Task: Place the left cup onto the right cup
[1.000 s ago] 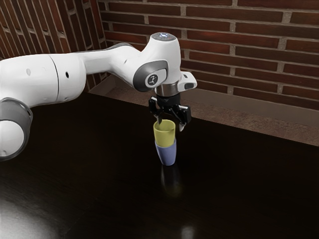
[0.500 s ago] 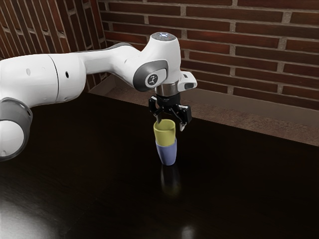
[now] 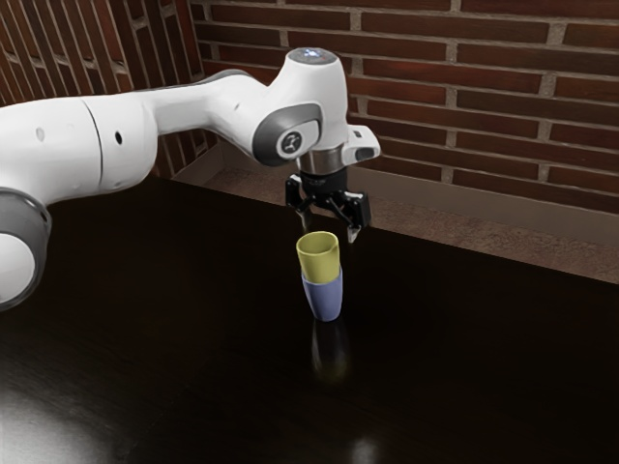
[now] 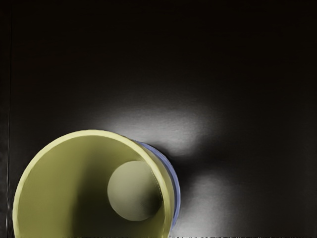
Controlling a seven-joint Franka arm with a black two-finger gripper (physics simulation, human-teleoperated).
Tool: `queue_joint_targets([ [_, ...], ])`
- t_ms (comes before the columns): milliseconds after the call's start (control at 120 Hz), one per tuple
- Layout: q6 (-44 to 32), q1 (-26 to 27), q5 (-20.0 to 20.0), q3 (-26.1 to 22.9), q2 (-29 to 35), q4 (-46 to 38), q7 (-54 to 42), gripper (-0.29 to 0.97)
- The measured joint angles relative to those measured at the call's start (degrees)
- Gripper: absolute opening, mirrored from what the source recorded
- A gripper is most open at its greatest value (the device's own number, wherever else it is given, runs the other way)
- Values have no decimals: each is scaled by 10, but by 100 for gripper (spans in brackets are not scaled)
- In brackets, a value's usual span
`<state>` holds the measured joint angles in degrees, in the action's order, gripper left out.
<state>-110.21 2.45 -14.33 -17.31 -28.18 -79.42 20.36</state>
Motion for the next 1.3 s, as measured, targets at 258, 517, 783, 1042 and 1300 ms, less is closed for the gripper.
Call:
queue_joint_targets([
  [258,10,0,0,0,53,-32,0,68],
  [517,25,-1,6,13,102,-43,-1,68],
  [783,63,-5,13,23,148,-43,-3,68],
  [1042,118,-25,19,42,204,-50,-11,68],
  [1300,147,-35,41,105,269,-99,-41,68],
])
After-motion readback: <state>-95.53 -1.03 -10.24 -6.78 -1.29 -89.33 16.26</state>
